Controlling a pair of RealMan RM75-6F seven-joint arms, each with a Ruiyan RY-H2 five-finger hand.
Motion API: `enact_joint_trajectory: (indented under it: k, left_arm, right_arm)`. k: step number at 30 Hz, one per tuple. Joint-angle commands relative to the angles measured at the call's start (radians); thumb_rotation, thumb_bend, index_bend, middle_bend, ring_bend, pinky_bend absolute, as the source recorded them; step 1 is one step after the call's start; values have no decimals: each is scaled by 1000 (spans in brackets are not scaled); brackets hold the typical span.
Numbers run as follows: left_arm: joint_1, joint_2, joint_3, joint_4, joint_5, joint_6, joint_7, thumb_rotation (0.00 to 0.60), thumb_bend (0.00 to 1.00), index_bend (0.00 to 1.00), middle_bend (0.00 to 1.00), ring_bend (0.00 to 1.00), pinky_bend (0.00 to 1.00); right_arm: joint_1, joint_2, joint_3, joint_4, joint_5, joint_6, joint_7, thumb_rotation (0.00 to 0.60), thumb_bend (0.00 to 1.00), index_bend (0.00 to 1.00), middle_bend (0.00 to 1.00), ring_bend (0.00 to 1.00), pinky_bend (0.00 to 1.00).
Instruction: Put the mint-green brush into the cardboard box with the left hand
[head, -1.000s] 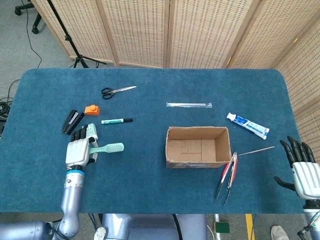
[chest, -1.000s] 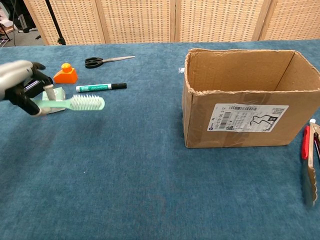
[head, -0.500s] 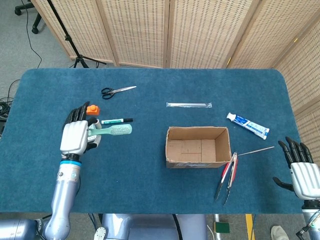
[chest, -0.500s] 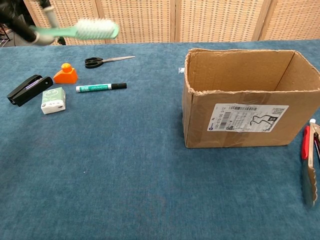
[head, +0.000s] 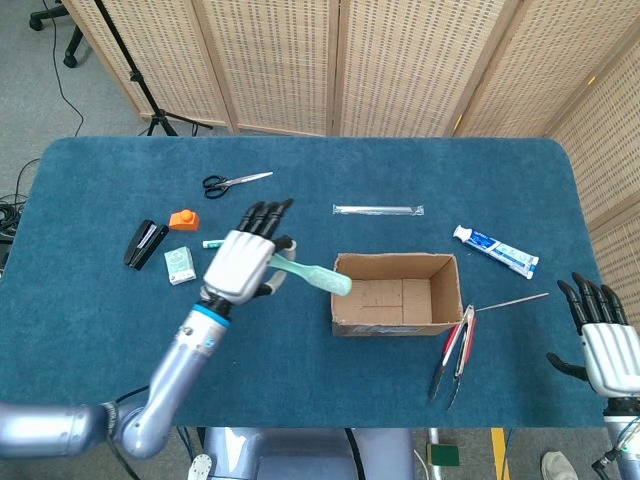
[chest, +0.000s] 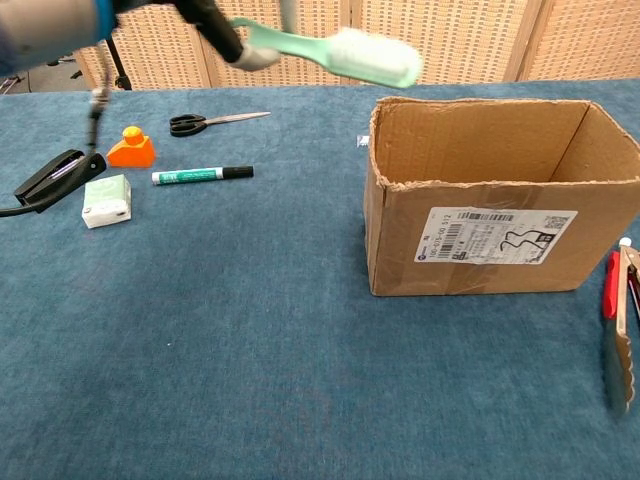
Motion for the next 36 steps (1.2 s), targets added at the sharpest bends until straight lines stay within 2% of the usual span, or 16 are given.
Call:
enact_joint_trajectory:
  k: [1, 8, 11, 18, 20, 22, 25, 28, 33, 36]
  left_arm:
    - [-85, -80, -17, 87, -42, -29, 34, 600, 378, 710, 0, 0, 0]
    - [-208, -215, -60, 222, -147, -37, 84, 600, 378, 719, 0, 0, 0]
    - [-270, -292, -100, 280, -204, -43, 78, 600, 378, 719, 0, 0, 0]
    - [-359, -386, -132, 385, -230, -24, 83, 600, 365, 719, 0, 0, 0]
    - [-377, -401, -134, 404, -245, -19, 97, 600, 324, 642, 0, 0, 0]
    - [-396, -417, -140, 414, -295, -7, 132, 600, 219, 371, 0, 0, 0]
    - [-410, -421, -150, 403, -342, 18, 166, 600, 81, 75, 0, 0, 0]
    - [-414, -417, -149, 392, -347, 41, 175, 600, 50, 0, 0, 0, 0]
    - [-400, -386, -138, 354, -308, 66, 162, 600, 27, 0, 0, 0, 0]
    - [-333, -281, -91, 243, -207, 124, 152, 600, 4, 0, 0, 0, 0]
  right_arm:
    - [1, 0, 2, 3, 5, -3, 1, 600, 0, 0, 0, 0, 0]
    - [9, -3, 11, 14, 33, -26, 4, 600, 0, 0, 0, 0, 0]
    - [11, -3, 17, 17, 45, -32, 11, 600, 0, 0, 0, 0, 0]
    - [15, -1, 20, 22, 52, -41, 22, 600, 0, 0, 0, 0, 0]
    - [16, 0, 20, 22, 54, -43, 27, 600, 0, 0, 0, 0, 0]
    - [16, 2, 20, 23, 55, -45, 33, 600, 0, 0, 0, 0, 0]
    - [16, 4, 19, 23, 53, -46, 38, 600, 0, 0, 0, 0, 0]
    - [16, 5, 18, 21, 51, -44, 39, 600, 0, 0, 0, 0, 0]
    - [14, 5, 17, 19, 45, -38, 37, 600, 0, 0, 0, 0, 0]
    - [15, 3, 14, 21, 42, -39, 30, 600, 0, 0, 0, 0, 0]
